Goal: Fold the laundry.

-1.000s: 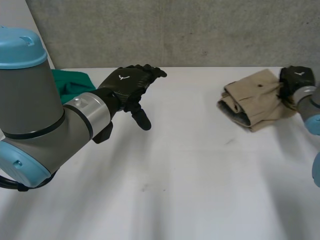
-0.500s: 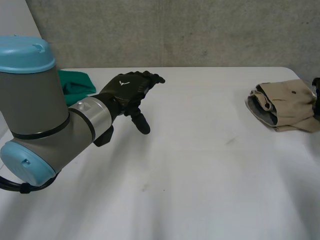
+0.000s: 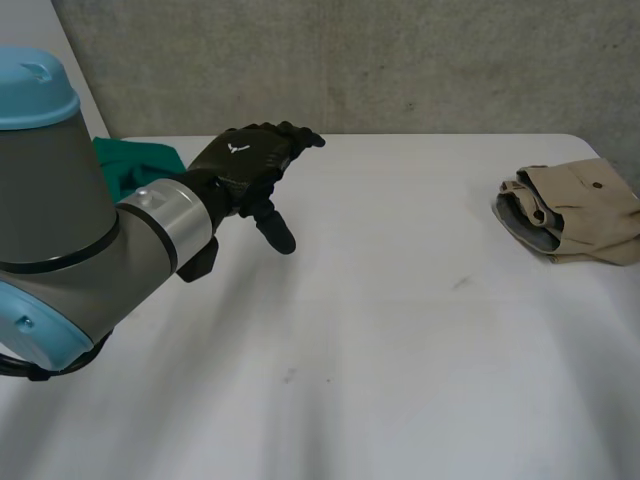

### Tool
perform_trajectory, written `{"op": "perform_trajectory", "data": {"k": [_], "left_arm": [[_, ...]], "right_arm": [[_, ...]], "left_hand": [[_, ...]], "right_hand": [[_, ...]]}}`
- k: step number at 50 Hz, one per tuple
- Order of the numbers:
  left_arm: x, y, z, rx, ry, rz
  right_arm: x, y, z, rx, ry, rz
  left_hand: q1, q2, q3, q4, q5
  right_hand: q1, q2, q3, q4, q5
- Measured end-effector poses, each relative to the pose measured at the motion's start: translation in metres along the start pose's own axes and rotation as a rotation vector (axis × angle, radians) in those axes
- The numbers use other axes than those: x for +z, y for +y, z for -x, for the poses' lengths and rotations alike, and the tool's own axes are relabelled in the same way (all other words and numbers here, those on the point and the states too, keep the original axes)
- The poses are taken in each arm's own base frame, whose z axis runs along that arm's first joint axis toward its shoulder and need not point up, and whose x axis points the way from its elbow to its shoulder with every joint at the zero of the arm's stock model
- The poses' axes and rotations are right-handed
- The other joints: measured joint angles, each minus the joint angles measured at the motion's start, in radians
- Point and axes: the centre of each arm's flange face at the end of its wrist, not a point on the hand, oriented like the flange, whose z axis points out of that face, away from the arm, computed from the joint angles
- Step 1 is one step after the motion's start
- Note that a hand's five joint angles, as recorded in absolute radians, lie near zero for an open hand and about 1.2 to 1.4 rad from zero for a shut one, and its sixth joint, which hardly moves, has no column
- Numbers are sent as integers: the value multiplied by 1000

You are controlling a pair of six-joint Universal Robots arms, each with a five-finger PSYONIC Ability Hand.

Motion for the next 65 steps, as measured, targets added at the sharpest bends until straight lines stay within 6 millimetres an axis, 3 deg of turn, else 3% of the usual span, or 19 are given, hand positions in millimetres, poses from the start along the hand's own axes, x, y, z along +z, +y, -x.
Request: {"op": "perform_trajectory", "data": {"k": [1, 2, 5, 7, 10, 16, 18, 19, 22, 24, 25, 29, 30, 31, 35, 45, 60, 63, 65], "left_arm": [[-1, -2, 0, 1, 0, -6], [-1, -3, 0, 1, -1, -9], [-1, -4, 1, 2, -3, -15], [-1, -8, 6, 5, -17, -31], [0, -12, 15, 8, -39, -53], [5, -20, 47, 17, -122, -104], [9, -23, 76, 27, -190, -132], [10, -23, 80, 29, -199, -136], [18, -20, 115, 59, -276, -153], [22, -16, 130, 81, -305, -151], [30, -7, 152, 122, -348, -139], [43, 13, 194, 215, -422, -91], [43, 13, 194, 215, -422, -91], [53, 31, 222, 291, -465, -43], [67, 58, 255, 393, -502, 22], [108, 121, 317, 520, -498, 41], [126, 174, 342, 550, -482, 39], [127, 182, 341, 566, -472, 53], [127, 184, 341, 574, -469, 58]], "right_arm": [[-1, -2, -3, -1, 16, -5], [-7, -18, -26, -1, 127, -50], [-13, -31, -43, 7, 206, -94], [-33, -63, -68, 45, 331, -204], [-49, -86, -71, 90, 361, -284], [-85, -118, -33, 200, 230, -402], [-107, -125, 7, 235, 63, -442], [-111, -125, 13, 237, 40, -446], [-142, -123, 63, 230, -181, -476], [-150, -121, 74, 224, -228, -481], [-173, -115, 102, 203, -353, -495], [-204, -103, 134, 172, -489, -501], [-204, -103, 134, 172, -489, -501], [-221, -93, 151, 153, -554, -493], [-238, -81, 166, 135, -608, -474], [-264, -45, 178, 118, -663, -383], [-280, -20, 177, 121, -673, -328], [-279, -18, 174, 126, -663, -324], [-278, -17, 171, 131, -653, -321]], "left_hand": [[0, 0, 0, 0, 0], [0, 0, 0, 0, 0], [0, 0, 0, 0, 0], [0, 0, 0, 0, 0], [0, 0, 0, 0, 0], [0, 0, -4, 0, 0], [0, 0, -4, -2, 0], [0, 0, -4, -2, 0], [0, -1, -4, -2, 0], [0, -1, -4, -2, 0], [0, -1, -4, -2, 0], [0, -1, -4, -2, 0], [0, -1, -4, -2, 0], [0, -1, -4, -2, 0], [0, -1, -4, -2, 0], [0, -1, -4, -3, 0], [25, 3, -2, -1, 0], [271, 221, 202, 213, 200], [624, 585, 559, 552, 521]], "right_hand": [[0, 0, 0, 0, 0], [0, 0, 0, 0, 0], [0, 0, 0, 0, 0], [0, 0, 0, 0, 0], [0, 0, 0, 0, 0], [0, 0, 0, 0, 0], [0, 0, 0, 0, 0], [0, 0, 0, 0, 0], [0, 0, 0, 0, 0], [0, 0, 0, 0, 0], [0, 0, 0, 0, 0], [0, 0, 0, 0, 0], [0, 0, 0, 0, 0], [0, 0, 0, 0, 0], [0, 0, 0, 0, 0], [0, 0, 0, 0, 0], [0, 0, 0, 0, 0], [0, 0, 0, 0, 0], [0, 0, 0, 0, 0]]}}
